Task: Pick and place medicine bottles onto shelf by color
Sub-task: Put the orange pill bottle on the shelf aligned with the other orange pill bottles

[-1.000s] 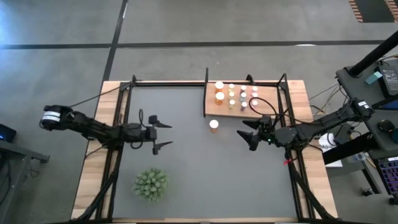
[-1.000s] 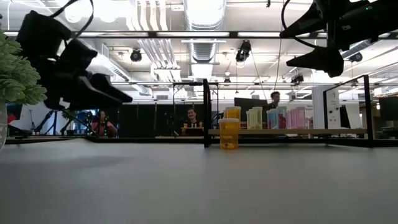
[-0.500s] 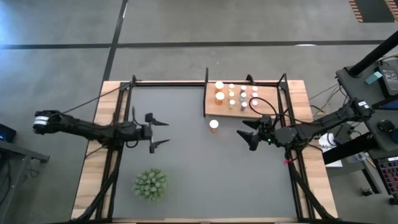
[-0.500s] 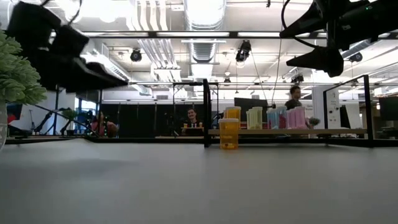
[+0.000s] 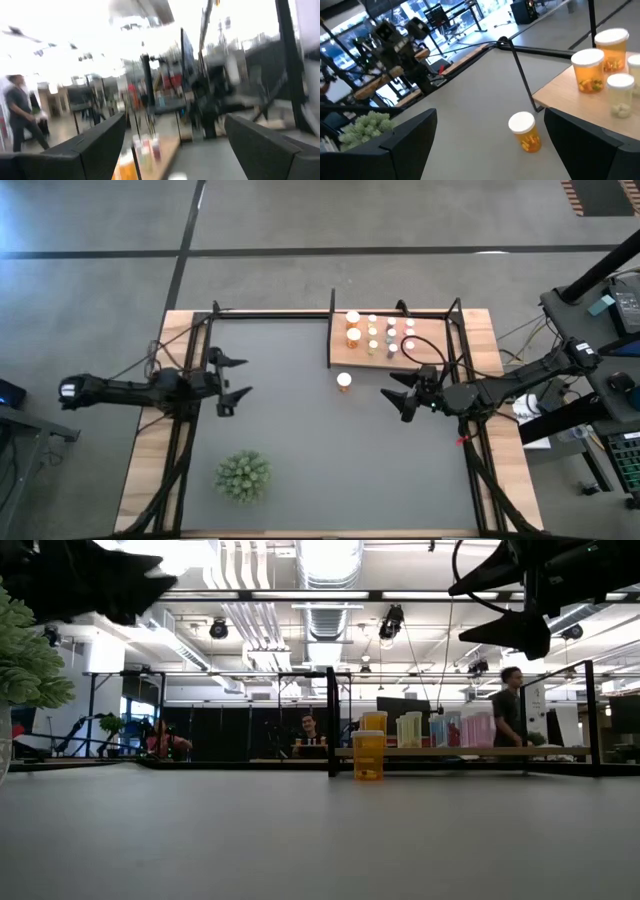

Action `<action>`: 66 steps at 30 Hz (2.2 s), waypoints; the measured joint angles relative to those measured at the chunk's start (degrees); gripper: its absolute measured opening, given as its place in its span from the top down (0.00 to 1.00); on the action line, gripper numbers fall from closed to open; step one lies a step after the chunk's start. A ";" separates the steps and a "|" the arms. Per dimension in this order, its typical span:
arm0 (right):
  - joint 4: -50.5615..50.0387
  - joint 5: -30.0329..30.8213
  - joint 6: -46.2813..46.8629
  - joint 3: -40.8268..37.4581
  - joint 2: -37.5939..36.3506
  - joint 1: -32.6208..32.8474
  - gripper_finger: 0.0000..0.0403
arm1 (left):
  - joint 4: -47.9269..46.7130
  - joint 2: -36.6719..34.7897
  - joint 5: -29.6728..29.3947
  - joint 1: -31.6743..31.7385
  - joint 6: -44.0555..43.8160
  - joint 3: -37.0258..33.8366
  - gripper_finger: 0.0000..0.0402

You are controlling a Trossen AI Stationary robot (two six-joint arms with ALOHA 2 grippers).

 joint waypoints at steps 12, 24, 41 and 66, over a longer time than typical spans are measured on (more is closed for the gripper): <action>0.37 -0.02 -2.61 0.51 0.02 0.00 0.11 | 0.03 -14.75 0.00 0.00 0.00 -0.07 0.20; -0.03 -1.37 -2.44 2.06 0.11 0.00 0.11 | 3.04 -15.25 -0.02 0.00 0.00 -0.11 0.20; 1.10 -0.99 3.76 12.29 16.00 -1.95 0.11 | 2.97 -11.21 0.00 -0.02 0.00 -0.11 0.20; -38.09 16.95 47.04 42.96 53.75 -5.52 0.11 | 2.90 -7.55 0.00 -0.02 0.00 -0.09 0.20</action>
